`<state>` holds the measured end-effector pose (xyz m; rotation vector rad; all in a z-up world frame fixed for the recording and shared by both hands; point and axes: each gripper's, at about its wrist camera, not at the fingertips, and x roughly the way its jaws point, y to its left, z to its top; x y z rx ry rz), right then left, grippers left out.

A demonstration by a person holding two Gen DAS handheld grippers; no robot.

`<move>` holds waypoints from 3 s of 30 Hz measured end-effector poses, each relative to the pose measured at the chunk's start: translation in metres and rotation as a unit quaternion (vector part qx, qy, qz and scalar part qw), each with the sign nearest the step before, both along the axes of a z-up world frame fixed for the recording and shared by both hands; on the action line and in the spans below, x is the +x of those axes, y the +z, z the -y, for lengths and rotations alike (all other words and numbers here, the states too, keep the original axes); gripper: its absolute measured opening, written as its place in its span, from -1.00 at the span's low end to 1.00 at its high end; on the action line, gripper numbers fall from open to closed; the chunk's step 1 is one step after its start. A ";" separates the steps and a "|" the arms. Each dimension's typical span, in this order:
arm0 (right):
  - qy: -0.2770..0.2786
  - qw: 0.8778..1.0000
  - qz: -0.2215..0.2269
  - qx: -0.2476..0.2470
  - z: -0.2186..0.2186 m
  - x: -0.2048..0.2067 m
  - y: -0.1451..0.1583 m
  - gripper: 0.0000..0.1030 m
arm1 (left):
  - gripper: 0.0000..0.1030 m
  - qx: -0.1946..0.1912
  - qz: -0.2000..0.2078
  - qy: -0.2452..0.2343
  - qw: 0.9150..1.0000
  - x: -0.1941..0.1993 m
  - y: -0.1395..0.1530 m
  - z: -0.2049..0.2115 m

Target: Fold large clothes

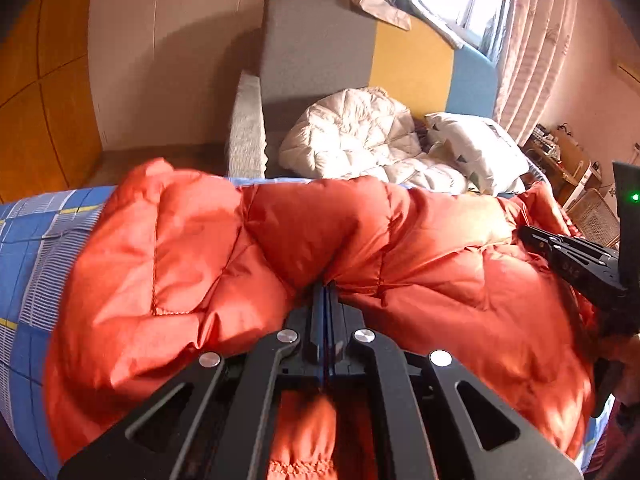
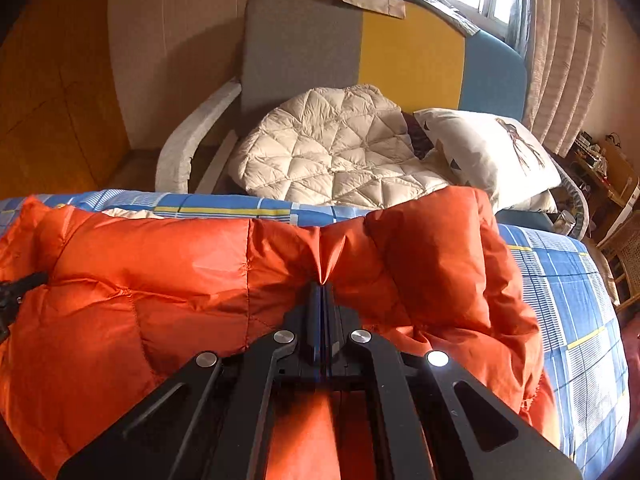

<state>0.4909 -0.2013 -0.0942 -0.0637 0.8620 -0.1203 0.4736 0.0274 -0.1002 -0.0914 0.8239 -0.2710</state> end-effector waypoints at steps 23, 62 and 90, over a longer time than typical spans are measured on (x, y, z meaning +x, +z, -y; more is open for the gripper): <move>-0.032 0.997 -0.030 0.062 0.003 -0.013 0.001 -0.97 | -0.07 -0.013 0.017 0.057 0.998 -0.027 0.020 -0.003; -0.005 0.993 -0.023 0.112 -0.027 -0.103 0.020 0.58 | 0.43 0.000 0.041 0.052 0.998 -0.086 0.026 -0.055; -0.097 0.952 -0.102 0.271 0.157 -0.084 -0.021 0.75 | 0.37 0.033 0.027 0.046 0.998 -0.088 -0.005 -0.055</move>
